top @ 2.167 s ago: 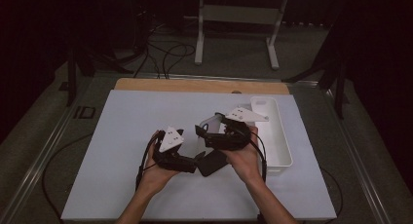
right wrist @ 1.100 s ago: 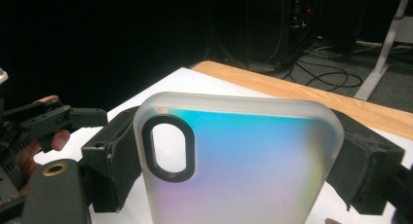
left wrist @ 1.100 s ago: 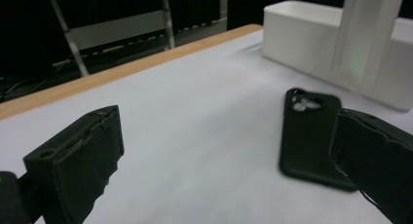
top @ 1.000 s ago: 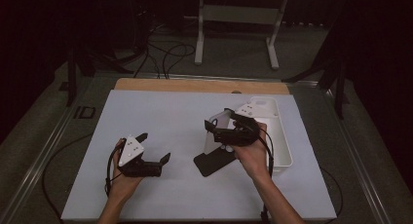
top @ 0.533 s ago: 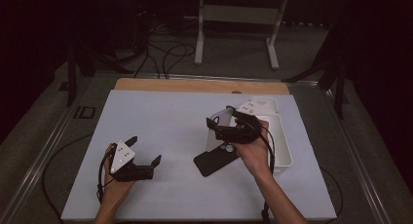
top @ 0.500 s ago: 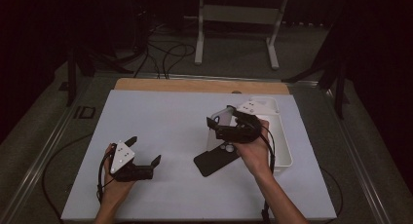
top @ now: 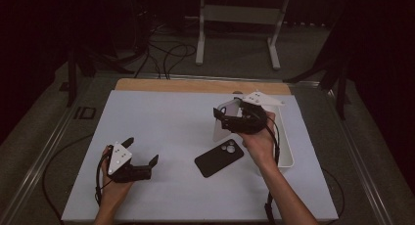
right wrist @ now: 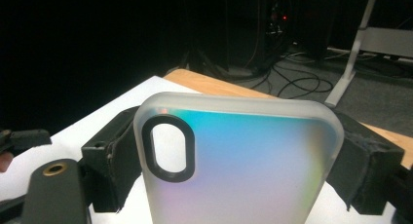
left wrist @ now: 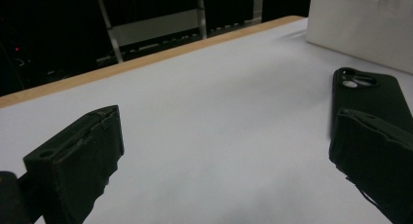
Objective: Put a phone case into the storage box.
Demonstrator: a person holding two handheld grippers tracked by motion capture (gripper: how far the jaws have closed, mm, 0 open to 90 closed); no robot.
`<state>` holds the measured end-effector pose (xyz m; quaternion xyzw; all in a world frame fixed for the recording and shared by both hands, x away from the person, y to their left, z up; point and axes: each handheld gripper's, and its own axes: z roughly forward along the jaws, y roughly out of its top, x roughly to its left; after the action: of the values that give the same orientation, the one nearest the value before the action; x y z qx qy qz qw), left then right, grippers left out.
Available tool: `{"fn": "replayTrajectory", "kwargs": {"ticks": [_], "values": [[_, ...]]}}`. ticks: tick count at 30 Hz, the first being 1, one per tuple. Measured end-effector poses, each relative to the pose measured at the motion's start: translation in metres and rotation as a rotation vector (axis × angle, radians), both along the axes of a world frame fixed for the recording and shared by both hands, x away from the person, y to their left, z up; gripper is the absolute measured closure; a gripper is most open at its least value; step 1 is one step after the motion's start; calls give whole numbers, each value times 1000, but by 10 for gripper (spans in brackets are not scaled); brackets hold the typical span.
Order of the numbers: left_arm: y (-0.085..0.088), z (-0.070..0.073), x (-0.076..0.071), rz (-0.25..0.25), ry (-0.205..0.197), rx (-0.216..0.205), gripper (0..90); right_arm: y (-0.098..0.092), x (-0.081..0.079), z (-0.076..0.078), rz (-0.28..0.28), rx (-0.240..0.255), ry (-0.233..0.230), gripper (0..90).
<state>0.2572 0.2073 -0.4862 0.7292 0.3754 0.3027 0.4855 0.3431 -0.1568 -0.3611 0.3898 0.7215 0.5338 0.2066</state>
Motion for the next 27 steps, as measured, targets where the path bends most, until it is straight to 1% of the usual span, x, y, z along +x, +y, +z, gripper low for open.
{"fn": "replayTrajectory", "kwargs": {"ticks": [3,6,9,15,17,22,27], "values": [[-2,0,-1,-4,-6,12,1,-3,5,3,-15,0,-11,169],[-3,0,-1,-5,-7,20,1,-6,11,5,-25,7,-9,169],[-2,0,-2,-4,-7,9,0,-12,17,7,-32,12,-11,169],[-1,-1,-1,2,-4,9,0,-20,27,8,-57,12,-16,169],[-2,-1,-1,3,-4,10,1,-22,30,10,-65,1,-22,169],[-1,-1,-2,3,-3,10,1,-28,36,15,-87,-5,-38,169],[-1,-1,-1,7,-3,11,0,-34,43,19,-104,-2,-44,169]]}}
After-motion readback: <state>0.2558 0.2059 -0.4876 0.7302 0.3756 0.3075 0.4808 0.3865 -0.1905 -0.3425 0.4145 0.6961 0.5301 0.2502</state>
